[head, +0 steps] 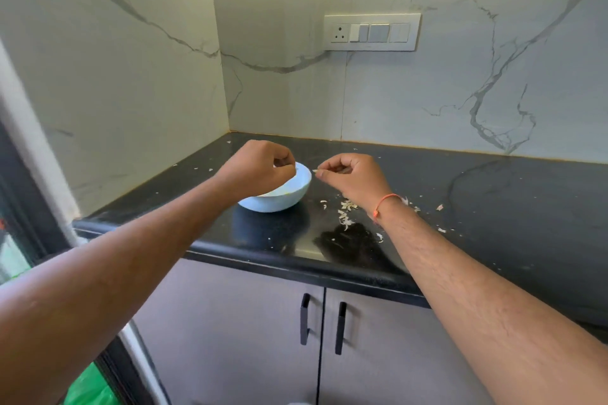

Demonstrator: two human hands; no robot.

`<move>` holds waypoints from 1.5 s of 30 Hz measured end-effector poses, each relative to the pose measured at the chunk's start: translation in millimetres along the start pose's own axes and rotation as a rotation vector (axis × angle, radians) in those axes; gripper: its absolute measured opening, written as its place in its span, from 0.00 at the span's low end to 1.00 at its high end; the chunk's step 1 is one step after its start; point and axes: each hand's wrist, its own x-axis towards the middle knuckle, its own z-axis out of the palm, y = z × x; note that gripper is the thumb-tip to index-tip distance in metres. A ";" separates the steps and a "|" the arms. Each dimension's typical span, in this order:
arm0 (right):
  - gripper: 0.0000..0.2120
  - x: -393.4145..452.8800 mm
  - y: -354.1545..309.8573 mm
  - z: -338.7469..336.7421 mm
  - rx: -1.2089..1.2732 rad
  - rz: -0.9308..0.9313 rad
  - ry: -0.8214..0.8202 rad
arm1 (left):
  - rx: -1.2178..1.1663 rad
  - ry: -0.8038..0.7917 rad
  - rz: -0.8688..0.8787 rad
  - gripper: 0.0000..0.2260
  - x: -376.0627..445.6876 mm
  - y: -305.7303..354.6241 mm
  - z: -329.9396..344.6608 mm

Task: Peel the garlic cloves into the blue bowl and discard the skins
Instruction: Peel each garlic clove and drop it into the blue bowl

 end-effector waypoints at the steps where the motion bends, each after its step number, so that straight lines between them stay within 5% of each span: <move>1: 0.03 3.5 -5.0 9.5 -0.052 -0.004 -0.009 | 0.029 -0.010 -0.018 0.06 -4.6 -6.7 -6.7; 8: 0.05 16.9 -29.5 29.8 -0.330 -0.098 -0.094 | 0.061 0.003 -0.048 0.10 -16.0 -24.8 -17.4; 15: 0.05 6.1 -14.3 -24.4 -0.437 -0.021 -0.087 | 0.022 0.106 0.130 0.19 -0.8 21.4 5.7; 22: 0.13 -3.7 22.5 -87.1 -0.796 0.159 -0.196 | 0.062 -0.110 0.281 0.14 32.1 74.1 71.0; 45: 0.05 30.9 83.5 -89.2 -0.803 -0.025 -0.199 | -0.248 0.004 0.205 0.09 76.0 46.1 159.2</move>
